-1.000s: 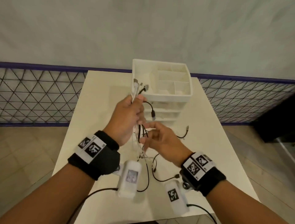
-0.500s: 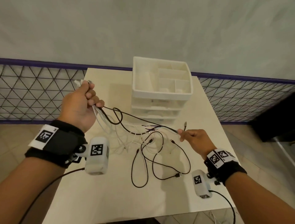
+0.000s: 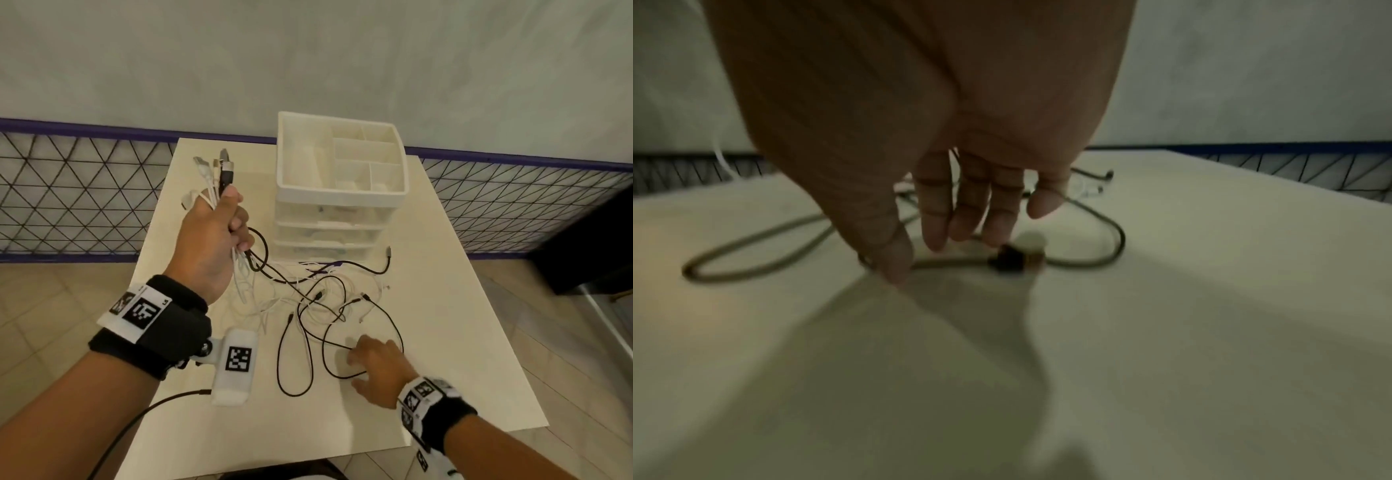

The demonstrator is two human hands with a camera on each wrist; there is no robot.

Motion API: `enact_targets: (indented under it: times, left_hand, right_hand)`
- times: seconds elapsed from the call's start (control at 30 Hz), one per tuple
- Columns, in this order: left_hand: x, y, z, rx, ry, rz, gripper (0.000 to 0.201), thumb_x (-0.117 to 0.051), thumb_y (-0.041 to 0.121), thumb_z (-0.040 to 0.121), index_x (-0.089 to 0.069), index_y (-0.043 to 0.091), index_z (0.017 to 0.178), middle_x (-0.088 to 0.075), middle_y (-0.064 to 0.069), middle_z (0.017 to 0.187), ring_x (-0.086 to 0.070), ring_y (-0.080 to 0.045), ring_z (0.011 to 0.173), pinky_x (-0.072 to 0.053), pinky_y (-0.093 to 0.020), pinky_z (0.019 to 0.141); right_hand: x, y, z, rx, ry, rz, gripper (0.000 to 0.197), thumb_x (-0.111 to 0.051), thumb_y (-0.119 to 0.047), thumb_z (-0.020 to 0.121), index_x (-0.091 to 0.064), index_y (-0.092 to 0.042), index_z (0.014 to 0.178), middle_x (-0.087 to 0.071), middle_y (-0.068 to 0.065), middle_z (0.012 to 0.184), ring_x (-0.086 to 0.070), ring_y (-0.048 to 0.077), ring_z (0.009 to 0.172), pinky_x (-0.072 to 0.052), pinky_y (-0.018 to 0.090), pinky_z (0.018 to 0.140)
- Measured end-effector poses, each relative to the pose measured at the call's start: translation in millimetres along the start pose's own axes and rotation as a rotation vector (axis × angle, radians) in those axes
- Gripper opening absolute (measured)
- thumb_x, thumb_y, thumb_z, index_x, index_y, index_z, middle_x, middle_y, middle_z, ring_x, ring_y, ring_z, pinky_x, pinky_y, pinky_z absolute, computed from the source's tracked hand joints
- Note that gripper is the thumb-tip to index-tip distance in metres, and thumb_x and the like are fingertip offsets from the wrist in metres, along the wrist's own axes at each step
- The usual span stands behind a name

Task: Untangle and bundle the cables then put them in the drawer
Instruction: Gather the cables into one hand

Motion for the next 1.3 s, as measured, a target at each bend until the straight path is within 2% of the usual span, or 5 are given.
enact_targets:
  times: [0.27, 0.53, 0.93, 1.07, 1.3]
  left_hand:
    - [-5.7, 0.7, -0.6, -0.054, -0.014, 0.081, 0.017, -0.048, 0.023, 0.104, -0.052, 0.017, 0.089, -0.031, 0.005, 0.060, -0.030, -0.006, 0.047, -0.028, -0.026, 0.051]
    - [-14.6, -3.7, -7.9, -0.079, -0.003, 0.119, 0.013, -0.048, 0.020, 0.104, -0.051, 0.014, 0.092, -0.035, 0.009, 0.054, -0.032, -0.007, 0.048, -0.029, -0.024, 0.048]
    - [-4.8, -28.6, -9.4, 0.225, -0.038, 0.254, 0.027, -0.056, 0.036, 0.099, -0.054, 0.010, 0.101, -0.044, 0.006, 0.052, -0.029, -0.010, 0.043, -0.025, -0.025, 0.044]
    - [-41.6, -40.7, -17.4, 0.344, -0.204, 0.195, 0.058, -0.054, 0.066, 0.085, -0.067, 0.010, 0.097, -0.062, -0.002, 0.068, -0.033, -0.008, 0.044, -0.029, -0.026, 0.049]
    - [-8.7, -40.5, 6.0, 0.349, 0.117, -0.056, 0.027, -0.050, 0.030, 0.103, -0.053, 0.014, 0.081, -0.035, 0.008, 0.046, -0.030, -0.008, 0.039, -0.029, -0.022, 0.043]
  right_hand:
    - [13.2, 1.6, 9.3, -0.061, 0.003, 0.363, 0.005, -0.063, -0.032, 0.088, -0.062, -0.028, 0.088, -0.063, -0.011, 0.083, -0.056, 0.006, 0.070, -0.054, 0.033, 0.076]
    - [17.4, -35.6, 48.1, -0.157, 0.090, 0.022, 0.035, -0.049, -0.038, 0.096, -0.058, -0.020, 0.124, -0.054, 0.005, 0.122, -0.058, 0.029, 0.110, -0.044, 0.039, 0.092]
    - [200.9, -46.4, 12.5, 0.061, 0.556, 0.967, 0.021, -0.057, -0.015, 0.099, -0.077, -0.014, 0.093, -0.057, -0.028, 0.047, -0.054, -0.009, 0.045, -0.034, 0.016, 0.057]
    - [213.6, -91.8, 6.7, 0.253, 0.584, 0.877, 0.019, -0.062, -0.025, 0.097, -0.077, -0.033, 0.103, -0.080, -0.008, 0.088, -0.075, 0.018, 0.078, -0.060, 0.044, 0.079]
    - [143.3, -63.6, 9.6, 0.192, 0.267, 0.732, 0.027, -0.060, -0.043, 0.096, -0.072, -0.036, 0.119, -0.076, -0.018, 0.109, -0.072, 0.014, 0.103, -0.055, 0.030, 0.096]
Point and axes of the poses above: each hand's wrist, its own z-axis towards the middle knuckle, its own x-axis out of the back of the hand, y = z × x, the point moved 6 cm from there along z, towards the middle knuckle
